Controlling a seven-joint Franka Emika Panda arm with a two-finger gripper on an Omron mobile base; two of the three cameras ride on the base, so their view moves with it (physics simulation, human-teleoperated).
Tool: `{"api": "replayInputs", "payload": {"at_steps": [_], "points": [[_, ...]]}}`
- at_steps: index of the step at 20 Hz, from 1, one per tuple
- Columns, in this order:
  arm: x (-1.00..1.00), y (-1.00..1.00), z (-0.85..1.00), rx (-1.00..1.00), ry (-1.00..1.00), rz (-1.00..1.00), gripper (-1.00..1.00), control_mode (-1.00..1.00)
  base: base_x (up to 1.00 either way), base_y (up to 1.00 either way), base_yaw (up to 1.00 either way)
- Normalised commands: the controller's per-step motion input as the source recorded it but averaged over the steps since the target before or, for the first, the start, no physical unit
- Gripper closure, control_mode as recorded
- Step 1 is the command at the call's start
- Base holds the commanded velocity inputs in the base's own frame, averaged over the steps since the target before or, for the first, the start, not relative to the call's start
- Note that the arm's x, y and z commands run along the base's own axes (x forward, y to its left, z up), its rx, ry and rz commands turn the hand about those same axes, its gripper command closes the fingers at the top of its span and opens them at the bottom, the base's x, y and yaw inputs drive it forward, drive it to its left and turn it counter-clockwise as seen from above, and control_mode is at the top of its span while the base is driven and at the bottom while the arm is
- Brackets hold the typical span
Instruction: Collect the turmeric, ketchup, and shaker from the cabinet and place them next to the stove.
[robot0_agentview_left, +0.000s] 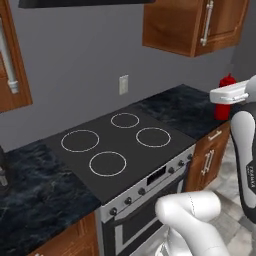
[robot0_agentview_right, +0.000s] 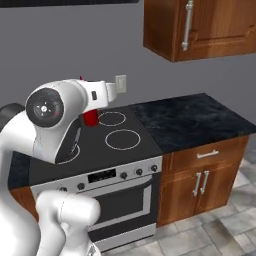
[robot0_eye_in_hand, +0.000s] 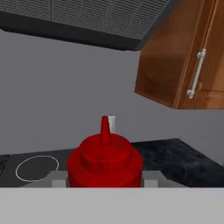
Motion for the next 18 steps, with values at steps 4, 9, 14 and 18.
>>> {"api": "replayInputs", "payload": {"at_steps": [4,9,14,18], "points": [[0.00,0.00,0.00,0.00,0.00,0.00,1.00,1.00,0.49,-0.39,0.34],[0.00,0.00,0.00,0.00,0.00,0.00,1.00,1.00,0.50,-0.40,0.32],[0.00,0.00,0.00,0.00,0.00,0.00,1.00,1.00,0.55,-0.37,0.32],[0.00,0.00,0.00,0.00,0.00,0.00,1.00,1.00,0.61,-0.26,0.32]]}}
